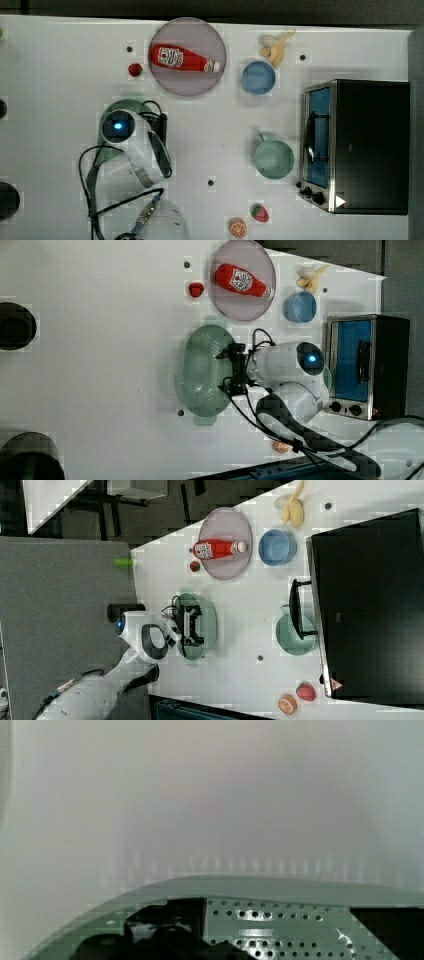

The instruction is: Drag strainer left to right.

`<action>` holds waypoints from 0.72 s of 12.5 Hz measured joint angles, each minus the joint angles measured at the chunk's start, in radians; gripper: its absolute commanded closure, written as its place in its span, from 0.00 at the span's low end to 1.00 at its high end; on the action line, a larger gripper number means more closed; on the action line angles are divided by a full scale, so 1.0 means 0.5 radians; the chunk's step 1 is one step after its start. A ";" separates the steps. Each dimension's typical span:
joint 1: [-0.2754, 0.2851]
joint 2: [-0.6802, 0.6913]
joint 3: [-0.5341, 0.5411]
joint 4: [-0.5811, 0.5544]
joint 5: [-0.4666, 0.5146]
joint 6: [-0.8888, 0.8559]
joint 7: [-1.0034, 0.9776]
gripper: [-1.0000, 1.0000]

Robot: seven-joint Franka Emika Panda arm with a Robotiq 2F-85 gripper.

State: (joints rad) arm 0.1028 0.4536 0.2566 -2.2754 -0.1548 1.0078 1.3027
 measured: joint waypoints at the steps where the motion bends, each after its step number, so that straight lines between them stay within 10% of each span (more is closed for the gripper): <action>1: -0.020 -0.031 -0.043 -0.047 0.004 -0.002 -0.023 0.00; 9: -0.133 -0.107 -0.328 -0.184 -0.056 0.133 -0.365 0.00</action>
State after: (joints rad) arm 0.0363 0.3999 0.0927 -2.3672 -0.1826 1.0742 1.1201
